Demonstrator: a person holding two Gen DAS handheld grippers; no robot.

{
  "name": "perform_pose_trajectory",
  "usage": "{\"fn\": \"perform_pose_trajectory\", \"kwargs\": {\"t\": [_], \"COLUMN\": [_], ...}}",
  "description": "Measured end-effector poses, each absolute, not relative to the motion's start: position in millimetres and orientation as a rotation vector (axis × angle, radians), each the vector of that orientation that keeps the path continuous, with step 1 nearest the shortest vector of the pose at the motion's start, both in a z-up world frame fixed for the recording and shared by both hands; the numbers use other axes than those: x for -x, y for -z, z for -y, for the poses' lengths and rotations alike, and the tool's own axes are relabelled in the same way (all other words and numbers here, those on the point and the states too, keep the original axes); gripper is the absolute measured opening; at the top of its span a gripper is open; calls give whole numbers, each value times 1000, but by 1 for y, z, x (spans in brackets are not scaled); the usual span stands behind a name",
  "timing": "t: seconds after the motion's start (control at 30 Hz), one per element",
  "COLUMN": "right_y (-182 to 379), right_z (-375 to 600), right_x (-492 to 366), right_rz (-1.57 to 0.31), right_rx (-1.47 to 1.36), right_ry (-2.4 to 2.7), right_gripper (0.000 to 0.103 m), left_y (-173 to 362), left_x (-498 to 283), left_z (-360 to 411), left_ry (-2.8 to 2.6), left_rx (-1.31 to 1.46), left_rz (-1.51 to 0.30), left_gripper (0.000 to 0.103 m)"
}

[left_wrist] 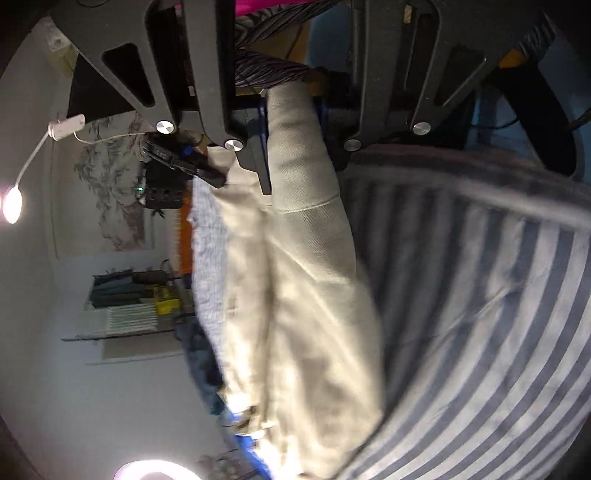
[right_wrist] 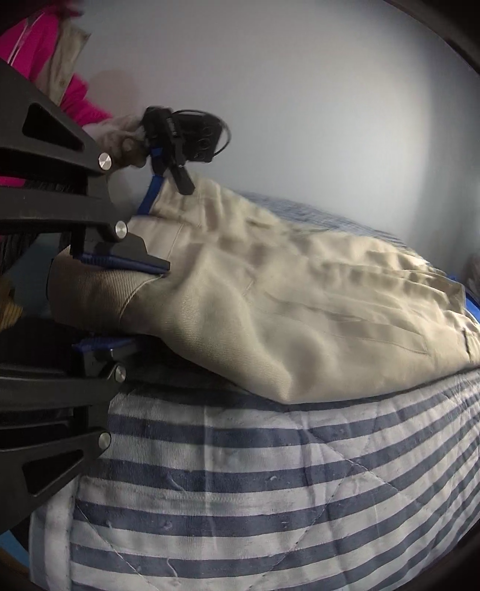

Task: Fold large clothes
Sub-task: 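Lower both tools to the hem of the folded jacket and pinch it, then lift the hem with both tools and fold it toward the blue collar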

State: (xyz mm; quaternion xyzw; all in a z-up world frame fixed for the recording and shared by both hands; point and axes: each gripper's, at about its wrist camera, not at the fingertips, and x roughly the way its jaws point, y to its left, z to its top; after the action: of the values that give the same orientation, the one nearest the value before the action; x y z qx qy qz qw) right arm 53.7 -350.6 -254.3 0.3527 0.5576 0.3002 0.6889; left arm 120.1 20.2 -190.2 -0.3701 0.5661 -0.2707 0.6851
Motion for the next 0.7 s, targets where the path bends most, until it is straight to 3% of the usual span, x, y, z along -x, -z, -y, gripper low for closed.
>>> {"fn": "perform_pose_trajectory", "kwargs": {"t": [0.4,0.7], "right_y": [183,185], "right_z": [367,377], "right_x": [-103,-161], "right_rz": [-1022,-1025], "right_rx": [-888,-859], "right_ry": [-658,-473], "right_gripper": [24,23], "left_y": [136,141], "left_x": [-181,-253], "left_z": [-30,-20], "left_ry": [590,469], "left_rx": [921,927], "left_rz": [-1110,-1084], "left_gripper": [17,17]}}
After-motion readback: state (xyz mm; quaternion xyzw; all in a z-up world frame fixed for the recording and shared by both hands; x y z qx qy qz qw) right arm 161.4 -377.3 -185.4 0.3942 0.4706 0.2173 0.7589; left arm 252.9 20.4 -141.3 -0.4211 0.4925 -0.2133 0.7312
